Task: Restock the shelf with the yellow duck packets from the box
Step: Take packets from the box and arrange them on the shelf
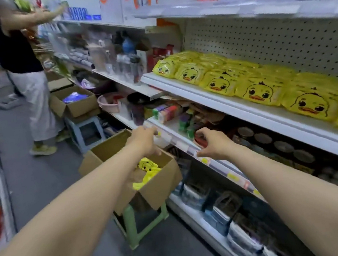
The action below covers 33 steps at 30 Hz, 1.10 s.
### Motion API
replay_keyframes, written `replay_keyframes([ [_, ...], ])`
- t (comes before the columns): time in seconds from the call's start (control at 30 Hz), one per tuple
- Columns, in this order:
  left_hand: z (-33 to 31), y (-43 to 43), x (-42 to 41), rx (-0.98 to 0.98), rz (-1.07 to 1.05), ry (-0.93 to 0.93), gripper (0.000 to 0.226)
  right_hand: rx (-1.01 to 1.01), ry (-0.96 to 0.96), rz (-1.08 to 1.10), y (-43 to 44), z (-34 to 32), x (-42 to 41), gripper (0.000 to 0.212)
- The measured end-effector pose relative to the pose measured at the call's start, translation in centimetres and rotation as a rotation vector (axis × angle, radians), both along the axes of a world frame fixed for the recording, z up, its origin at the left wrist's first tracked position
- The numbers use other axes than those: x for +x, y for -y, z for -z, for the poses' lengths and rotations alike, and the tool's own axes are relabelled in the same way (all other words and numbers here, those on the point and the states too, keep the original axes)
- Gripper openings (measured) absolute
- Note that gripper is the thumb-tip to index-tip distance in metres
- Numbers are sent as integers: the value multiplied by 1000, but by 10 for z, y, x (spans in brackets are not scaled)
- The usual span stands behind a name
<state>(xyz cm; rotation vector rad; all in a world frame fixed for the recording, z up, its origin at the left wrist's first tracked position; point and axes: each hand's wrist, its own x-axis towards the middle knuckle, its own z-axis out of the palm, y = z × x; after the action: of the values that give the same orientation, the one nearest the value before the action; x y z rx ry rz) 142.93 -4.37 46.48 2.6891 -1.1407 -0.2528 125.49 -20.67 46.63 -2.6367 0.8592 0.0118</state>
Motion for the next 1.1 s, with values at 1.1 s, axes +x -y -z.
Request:
replay_keyframes([
  [1.1, 302, 64, 425, 430, 86, -340, 70, 487, -571, 106, 60, 327, 399, 70],
])
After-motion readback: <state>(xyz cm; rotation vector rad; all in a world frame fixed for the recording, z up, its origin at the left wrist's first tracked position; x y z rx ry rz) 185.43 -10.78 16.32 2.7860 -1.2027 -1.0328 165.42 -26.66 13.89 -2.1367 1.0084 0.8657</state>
